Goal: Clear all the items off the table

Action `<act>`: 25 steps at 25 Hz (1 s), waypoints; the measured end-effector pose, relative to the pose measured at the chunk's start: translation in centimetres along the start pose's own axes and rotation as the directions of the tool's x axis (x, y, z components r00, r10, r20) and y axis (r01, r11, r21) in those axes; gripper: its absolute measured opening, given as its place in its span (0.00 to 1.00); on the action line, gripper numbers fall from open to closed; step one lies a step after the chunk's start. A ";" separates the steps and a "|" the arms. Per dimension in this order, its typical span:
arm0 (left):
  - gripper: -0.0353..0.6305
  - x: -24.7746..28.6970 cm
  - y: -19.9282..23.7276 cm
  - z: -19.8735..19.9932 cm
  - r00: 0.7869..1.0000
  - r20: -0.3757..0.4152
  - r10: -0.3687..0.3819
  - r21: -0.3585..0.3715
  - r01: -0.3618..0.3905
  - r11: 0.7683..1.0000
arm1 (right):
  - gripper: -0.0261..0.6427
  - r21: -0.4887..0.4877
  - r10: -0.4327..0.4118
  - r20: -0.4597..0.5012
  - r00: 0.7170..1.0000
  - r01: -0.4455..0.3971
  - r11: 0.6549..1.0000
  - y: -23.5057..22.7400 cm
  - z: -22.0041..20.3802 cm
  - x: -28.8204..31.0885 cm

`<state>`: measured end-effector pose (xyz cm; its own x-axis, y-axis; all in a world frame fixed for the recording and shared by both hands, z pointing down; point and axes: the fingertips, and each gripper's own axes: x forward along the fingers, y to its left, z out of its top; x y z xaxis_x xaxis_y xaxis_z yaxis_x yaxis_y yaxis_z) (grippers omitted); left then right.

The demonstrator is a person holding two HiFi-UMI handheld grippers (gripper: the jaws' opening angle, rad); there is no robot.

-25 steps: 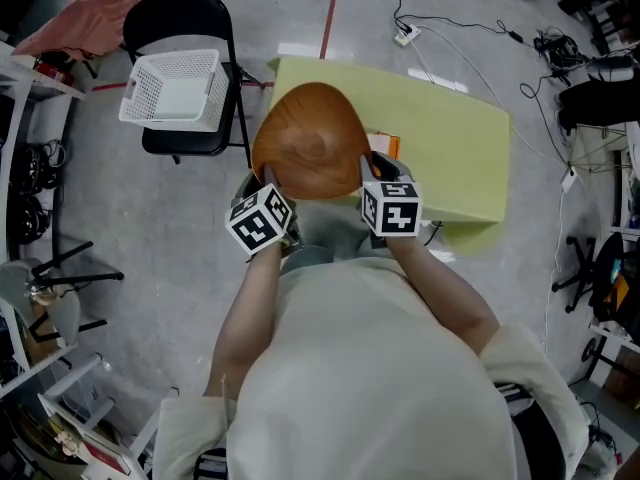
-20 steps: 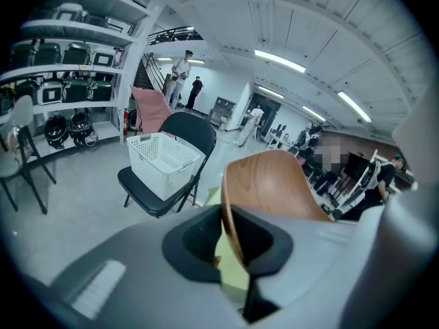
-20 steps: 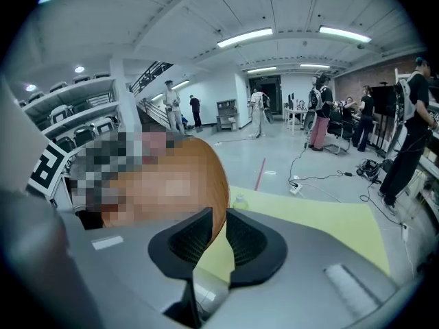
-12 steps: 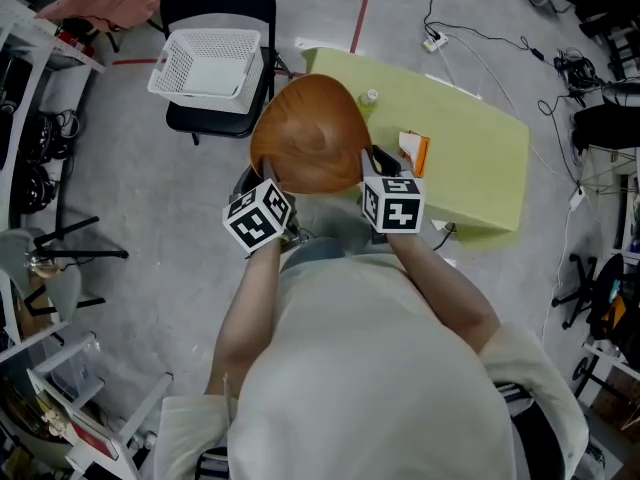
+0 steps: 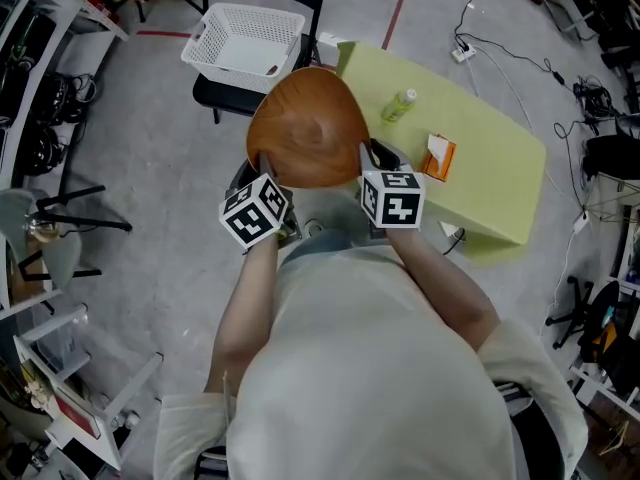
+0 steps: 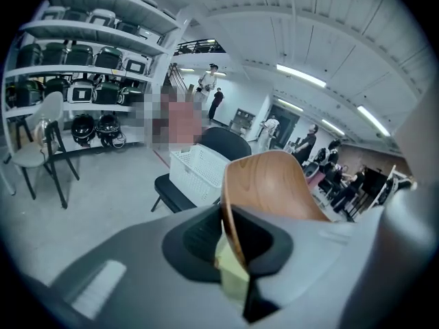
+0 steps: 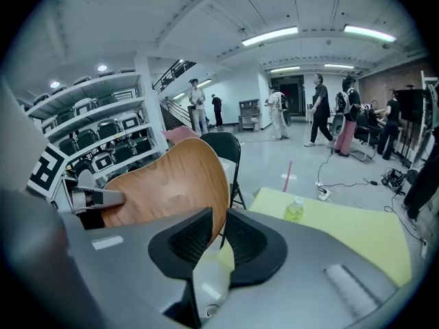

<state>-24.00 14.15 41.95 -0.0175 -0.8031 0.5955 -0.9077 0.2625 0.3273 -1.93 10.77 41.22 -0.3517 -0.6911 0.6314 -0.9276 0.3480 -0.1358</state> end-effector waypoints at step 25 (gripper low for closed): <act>0.09 -0.9 9.3 3.5 0.990 0.063 0.129 -0.146 -0.119 0.982 | 0.13 -0.094 0.144 -0.046 0.988 -0.148 0.984 9.1 2.8 5.6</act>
<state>-33.92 15.45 41.92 -0.1610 -0.7947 0.5853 -0.8282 0.4313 0.3578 -12.70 8.28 41.37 -0.4757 -0.6039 0.6395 -0.8492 0.5047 -0.1551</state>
